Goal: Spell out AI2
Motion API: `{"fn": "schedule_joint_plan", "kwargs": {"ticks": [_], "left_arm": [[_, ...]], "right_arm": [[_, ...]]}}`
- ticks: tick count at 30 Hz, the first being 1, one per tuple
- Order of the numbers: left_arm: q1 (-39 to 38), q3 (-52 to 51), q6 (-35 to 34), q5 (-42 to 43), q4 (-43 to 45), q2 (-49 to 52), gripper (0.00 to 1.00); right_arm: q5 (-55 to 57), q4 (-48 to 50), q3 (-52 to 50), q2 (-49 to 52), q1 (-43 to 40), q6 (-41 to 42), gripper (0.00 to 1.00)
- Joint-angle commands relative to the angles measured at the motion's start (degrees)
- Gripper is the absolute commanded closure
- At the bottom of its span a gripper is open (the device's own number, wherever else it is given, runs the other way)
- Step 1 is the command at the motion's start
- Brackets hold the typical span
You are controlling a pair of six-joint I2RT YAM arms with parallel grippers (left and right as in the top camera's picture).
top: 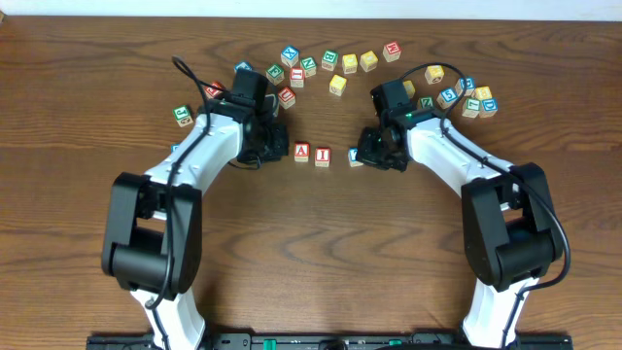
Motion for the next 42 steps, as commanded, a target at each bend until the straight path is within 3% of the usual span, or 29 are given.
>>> {"fn": "schedule_joint_plan", "kwargs": {"ticks": [1, 18, 29, 42], "left_arm": [[-0.37, -0.33, 0.96, 0.7, 1.16, 2.05, 0.93], [-0.66, -0.22, 5.55, -0.59, 7.65, 2.54, 0.92], [-3.15, 5.27, 9.01, -2.73, 5.95, 2.56, 0.93], [-6.25, 5.27, 4.94, -6.71, 9.81, 5.62, 0.93]], "right_arm": [[-0.39, 0.07, -0.63, 1.73, 0.31, 0.98, 0.99], [-0.37, 2.43, -0.63, 1.9, 1.2, 0.74, 0.99], [-0.37, 2.78, -0.63, 1.9, 1.44, 0.76, 0.99], [-0.35, 2.56, -0.63, 1.9, 1.86, 0.24, 0.99]]}}
